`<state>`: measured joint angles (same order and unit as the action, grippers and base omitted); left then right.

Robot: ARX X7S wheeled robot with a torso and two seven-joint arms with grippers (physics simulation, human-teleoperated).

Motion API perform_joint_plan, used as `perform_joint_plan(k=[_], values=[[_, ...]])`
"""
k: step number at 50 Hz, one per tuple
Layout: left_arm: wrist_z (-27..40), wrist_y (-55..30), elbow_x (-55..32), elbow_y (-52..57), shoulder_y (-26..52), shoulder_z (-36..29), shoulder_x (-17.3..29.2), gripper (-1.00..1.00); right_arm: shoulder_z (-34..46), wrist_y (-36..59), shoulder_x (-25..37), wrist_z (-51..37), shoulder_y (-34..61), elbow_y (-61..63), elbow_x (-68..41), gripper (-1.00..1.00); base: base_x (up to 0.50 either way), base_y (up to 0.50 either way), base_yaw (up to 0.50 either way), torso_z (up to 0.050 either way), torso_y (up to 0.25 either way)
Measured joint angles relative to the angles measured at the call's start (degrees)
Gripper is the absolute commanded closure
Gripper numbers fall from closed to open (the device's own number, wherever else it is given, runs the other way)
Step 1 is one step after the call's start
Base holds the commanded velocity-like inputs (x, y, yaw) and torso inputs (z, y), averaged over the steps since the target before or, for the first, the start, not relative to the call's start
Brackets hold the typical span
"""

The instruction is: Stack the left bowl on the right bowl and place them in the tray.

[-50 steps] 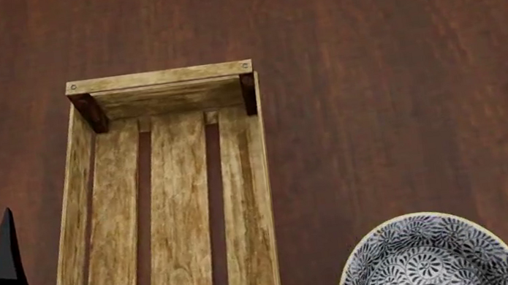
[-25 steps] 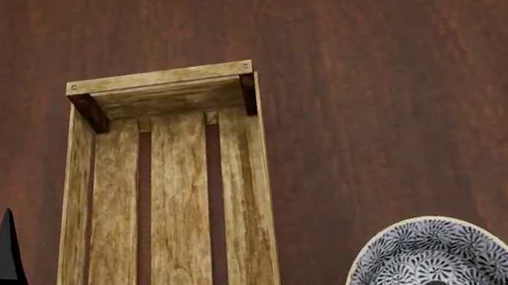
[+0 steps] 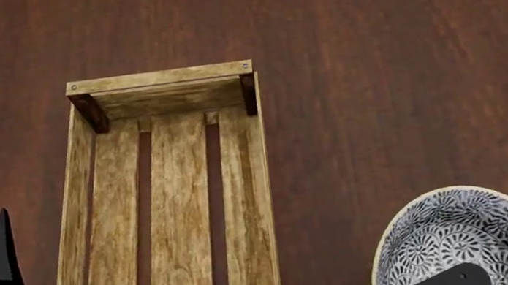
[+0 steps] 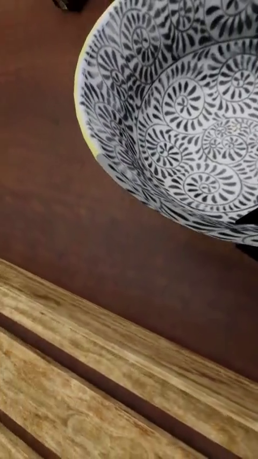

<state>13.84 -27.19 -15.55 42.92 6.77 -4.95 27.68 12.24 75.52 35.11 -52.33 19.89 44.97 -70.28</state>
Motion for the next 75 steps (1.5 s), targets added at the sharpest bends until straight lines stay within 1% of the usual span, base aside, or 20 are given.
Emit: perform_joint_plan(k=[8,14,24,35,50,75], values=[[0.12,-0.05,-0.38,0.13,-0.07,0.36,0.11,-1.00,-2.32,2.56,0.65,-7.23,2.79,2.12,-8.61,1.00,0.00,0.00,0.00,0.000,0.000],[0.24,-0.06,-0.78,0.18,-0.17,0.91,0.22,-1.00,-2.59,3.58,1.76,-13.51,5.63,2.94,-15.60,1.00,0.00,0.00,0.00,0.000,0.000],[0.47,-0.03,-1.15,0.17,-0.23,1.43,0.34,-1.00,-0.72,3.69,5.15,-23.16,11.94,2.80,-26.63,1.00,0.00,0.00,0.00,0.000,0.000],[0.69,0.10,-1.27,0.02,-0.21,1.59,0.40,-1.00,1.99,2.93,8.90,-29.05,19.95,0.74,-34.86,1.00,0.00,0.00,0.00,0.000,0.000],[0.87,0.12,-2.23,0.07,-0.17,2.30,0.37,-1.00,5.30,2.30,12.28,-31.74,28.33,-3.22,-39.64,1.00,0.00,0.00,0.00,0.000,0.000],[0.80,0.37,-4.22,0.09,-0.20,3.66,0.49,-1.00,4.39,2.85,17.72,-27.58,32.73,-7.36,-37.73,1.00,0.00,0.00,0.00,0.000,0.000]])
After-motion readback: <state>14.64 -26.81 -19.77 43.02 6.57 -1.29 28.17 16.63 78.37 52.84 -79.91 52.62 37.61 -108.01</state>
